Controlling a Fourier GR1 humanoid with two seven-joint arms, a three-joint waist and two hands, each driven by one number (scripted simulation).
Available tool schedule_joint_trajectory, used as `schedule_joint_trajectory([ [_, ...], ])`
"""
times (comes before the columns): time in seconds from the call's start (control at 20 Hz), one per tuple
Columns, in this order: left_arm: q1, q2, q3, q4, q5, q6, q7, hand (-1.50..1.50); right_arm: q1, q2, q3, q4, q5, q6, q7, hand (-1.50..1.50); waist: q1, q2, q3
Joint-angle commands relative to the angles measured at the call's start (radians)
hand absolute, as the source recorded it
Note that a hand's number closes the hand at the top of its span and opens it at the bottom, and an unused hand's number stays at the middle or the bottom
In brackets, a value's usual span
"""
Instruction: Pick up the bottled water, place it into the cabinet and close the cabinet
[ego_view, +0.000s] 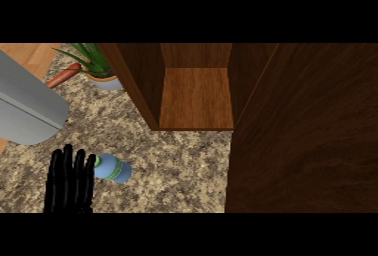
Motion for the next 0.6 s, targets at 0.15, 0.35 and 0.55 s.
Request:
schedule_joint_trajectory([
  [0.15,0.118,0.043,-0.076,-0.059,0.003,0.031,-0.041,-1.50,0.092,0.016,0.069,0.083,0.044,0.033,-0.141,-1.50,0.001,0.000,0.000],
  [0.35,0.175,0.052,-0.122,-0.008,0.006,0.054,-0.158,-1.50,0.098,-0.011,0.013,0.061,0.007,0.069,-0.146,-1.50,0.002,0.000,0.000],
  [0.55,0.133,0.031,-0.107,0.053,0.021,0.058,-0.223,-1.50,0.184,-0.007,0.073,0.044,0.054,0.085,-0.196,-1.50,-0.002,0.000,0.000],
])
